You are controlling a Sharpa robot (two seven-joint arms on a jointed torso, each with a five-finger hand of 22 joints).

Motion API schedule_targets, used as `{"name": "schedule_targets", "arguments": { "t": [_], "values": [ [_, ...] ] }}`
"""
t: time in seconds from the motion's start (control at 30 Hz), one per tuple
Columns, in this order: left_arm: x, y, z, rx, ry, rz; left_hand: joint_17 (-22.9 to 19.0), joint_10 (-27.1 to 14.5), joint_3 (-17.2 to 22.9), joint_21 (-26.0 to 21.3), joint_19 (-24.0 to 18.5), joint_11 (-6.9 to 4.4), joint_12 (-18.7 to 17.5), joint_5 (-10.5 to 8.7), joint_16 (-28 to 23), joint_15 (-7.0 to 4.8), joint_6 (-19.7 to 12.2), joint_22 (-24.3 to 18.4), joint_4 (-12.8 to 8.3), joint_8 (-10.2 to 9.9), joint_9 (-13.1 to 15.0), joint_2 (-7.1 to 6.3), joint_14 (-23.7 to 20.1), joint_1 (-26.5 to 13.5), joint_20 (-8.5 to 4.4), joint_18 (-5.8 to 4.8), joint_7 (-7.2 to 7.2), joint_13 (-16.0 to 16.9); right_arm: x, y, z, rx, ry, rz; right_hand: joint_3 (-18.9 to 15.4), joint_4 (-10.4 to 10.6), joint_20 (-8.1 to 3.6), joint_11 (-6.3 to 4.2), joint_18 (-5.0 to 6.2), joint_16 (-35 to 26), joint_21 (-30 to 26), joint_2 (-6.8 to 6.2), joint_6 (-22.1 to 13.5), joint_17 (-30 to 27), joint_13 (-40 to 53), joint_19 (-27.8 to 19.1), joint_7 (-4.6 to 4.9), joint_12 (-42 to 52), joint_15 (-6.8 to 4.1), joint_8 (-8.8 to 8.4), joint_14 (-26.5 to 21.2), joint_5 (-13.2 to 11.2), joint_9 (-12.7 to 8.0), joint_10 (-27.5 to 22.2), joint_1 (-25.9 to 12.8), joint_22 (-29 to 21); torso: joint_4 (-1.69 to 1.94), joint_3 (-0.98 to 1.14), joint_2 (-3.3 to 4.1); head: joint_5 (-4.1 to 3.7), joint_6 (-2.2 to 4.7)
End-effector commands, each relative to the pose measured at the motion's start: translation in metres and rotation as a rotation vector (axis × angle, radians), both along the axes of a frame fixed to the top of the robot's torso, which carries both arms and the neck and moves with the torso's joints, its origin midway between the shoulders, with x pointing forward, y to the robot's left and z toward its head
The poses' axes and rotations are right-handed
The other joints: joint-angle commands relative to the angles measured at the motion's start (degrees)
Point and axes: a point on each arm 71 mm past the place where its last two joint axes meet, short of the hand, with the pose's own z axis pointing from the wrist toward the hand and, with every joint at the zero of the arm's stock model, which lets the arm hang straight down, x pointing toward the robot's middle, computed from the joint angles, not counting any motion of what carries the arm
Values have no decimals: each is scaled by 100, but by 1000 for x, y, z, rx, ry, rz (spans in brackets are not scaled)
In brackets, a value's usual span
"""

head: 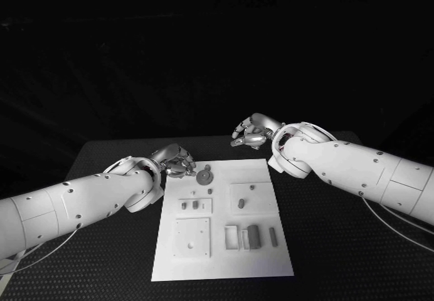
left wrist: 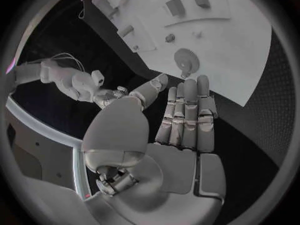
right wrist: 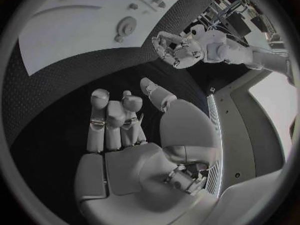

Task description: Assemble the parts on the task board

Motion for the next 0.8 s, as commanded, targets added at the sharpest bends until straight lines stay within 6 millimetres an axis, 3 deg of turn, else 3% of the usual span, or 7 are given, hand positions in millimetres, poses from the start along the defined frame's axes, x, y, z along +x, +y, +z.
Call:
{"name": "schedule_targets", "arguments": {
  "t": [0.03, 0.2, 0.4, 0.8],
  "values": [
    [-3, -15, 6, 132, -176, -171, 160, 51, -83, 175, 321, -54, -88, -43, 256, -59, -21, 93, 5, -41, -16, -26, 286, 101, -61, 217, -12, -60, 0, 0, 0, 6, -5, 5, 8, 25, -34, -4, 115, -36, -19, -20, -34, 5, 8, -3, 0, 5, 38, -39, 13, -11, -5, -25, -45, 61, -9, -3, 7, -1, 13],
    [-5, -30, 3, 236, -214, -255, 476, 199, -259, 487, 684, -108, -210, -90, 768, -120, 35, 355, 7, -45, -46, -91, 511, 162, -128, 342, -44, -142, 1, -1, -1, 4, -4, 1, 9, 26, -34, -4, 115, -36, -19, -17, -34, 6, 9, -2, 0, 5, 39, -39, 14, -11, -5, -25, -45, 61, -13, -1, 6, -8, 6],
    [-7, -45, -5, 327, -214, -326, 744, 408, -349, 890, 995, -168, -313, -102, 1313, -185, 268, 761, 15, 3, -71, -46, 731, 221, -189, 489, -75, -207, 1, 0, -1, 5, -3, 3, 9, 26, -34, -3, 115, -35, -18, -14, -34, 6, 9, -1, 1, 7, 40, -39, 14, -11, -5, -25, -44, 61, -11, 1, 8, -15, 7],
    [-12, -60, -25, 385, -179, -368, 773, 421, -285, 1064, 1061, -136, -548, -46, 1484, -158, 213, 1024, 15, -109, -165, -44, 837, 254, -167, 585, -58, -325, 1, -3, -1, 4, -5, -2, 8, 27, -34, -2, 115, -33, -17, -11, -36, 7, 11, 1, 2, 10, 41, -40, 16, -12, -4, -25, -44, 62, -18, -3, 18, -77, -11]
  ]
}}
